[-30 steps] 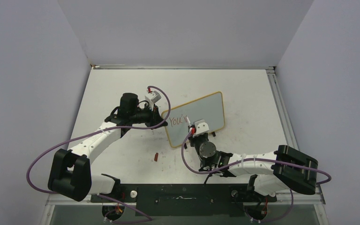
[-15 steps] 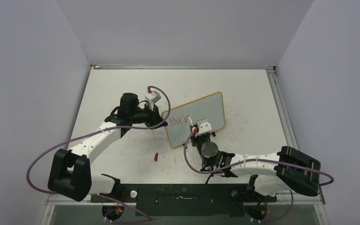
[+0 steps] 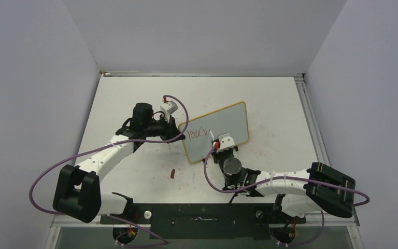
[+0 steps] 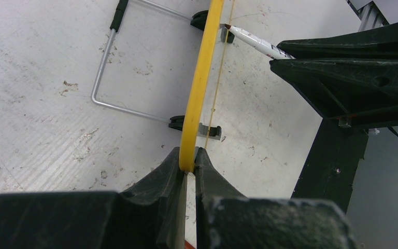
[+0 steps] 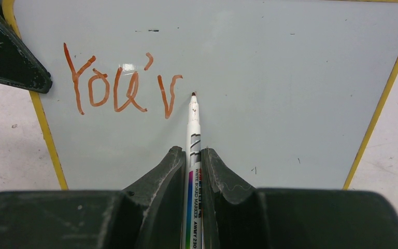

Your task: Write a sentence on the whiteboard

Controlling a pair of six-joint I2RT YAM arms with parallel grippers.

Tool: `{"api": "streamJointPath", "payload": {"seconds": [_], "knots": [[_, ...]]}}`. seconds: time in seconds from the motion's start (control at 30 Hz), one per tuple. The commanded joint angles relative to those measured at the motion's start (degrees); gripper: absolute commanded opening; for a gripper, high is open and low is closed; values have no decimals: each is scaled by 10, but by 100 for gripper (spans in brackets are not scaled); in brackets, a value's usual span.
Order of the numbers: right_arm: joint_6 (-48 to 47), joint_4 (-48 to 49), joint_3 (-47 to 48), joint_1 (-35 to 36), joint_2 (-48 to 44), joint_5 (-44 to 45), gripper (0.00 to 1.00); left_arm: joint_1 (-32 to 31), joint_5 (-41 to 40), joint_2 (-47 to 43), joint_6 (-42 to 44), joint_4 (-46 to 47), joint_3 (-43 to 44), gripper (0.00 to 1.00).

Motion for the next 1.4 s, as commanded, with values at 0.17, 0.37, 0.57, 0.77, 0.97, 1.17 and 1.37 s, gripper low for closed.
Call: {"api": "streamJointPath", "payload": {"seconds": [0.17, 0.37, 0.57, 0.77, 0.97, 1.17, 1.37], "knots": [[-1, 18, 14, -4, 14, 4, 5, 0, -51, 15, 18, -72, -7, 0], [4, 8, 15, -8, 8, 36, 5, 0, -51, 16, 18, -72, -7, 0], [-5, 15, 16, -14, 3, 34, 5, 0, -50, 15, 18, -71, -7, 0], [-27, 34, 29, -15, 12, 23, 5, 0, -49, 15, 18, -72, -6, 0], [-34, 43, 39, -15, 18, 9, 5, 0, -49, 15, 18, -72, -6, 0], [-34, 38, 39, -15, 26, -1, 5, 0, -49, 15, 17, -71, -5, 0], [-11, 23, 28, -9, 24, -4, 5, 0, -50, 15, 17, -72, -5, 0]]}}
